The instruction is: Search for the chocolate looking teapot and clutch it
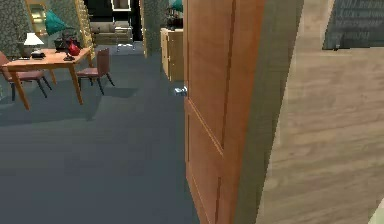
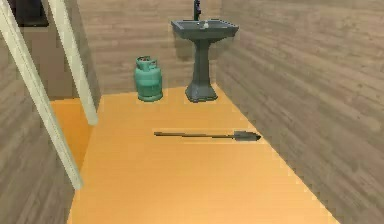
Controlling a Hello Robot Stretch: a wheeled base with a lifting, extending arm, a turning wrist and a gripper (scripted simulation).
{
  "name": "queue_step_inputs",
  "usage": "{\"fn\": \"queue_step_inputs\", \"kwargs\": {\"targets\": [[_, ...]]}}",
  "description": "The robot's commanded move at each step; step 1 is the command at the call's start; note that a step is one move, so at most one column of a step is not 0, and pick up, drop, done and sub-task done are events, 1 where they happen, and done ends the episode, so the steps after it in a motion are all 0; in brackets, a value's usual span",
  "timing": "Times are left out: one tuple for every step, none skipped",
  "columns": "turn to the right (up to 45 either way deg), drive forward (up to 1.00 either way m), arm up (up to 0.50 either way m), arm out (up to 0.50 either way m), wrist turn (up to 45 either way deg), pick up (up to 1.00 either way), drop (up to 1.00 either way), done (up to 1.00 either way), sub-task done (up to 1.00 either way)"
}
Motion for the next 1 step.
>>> {"fn": "queue_step_inputs", "kwargs": {"targets": [[-24.0, 0.0, 0.0, 0.0, 0.0, 0.0, 0.0, 0.0, 0.0]]}}
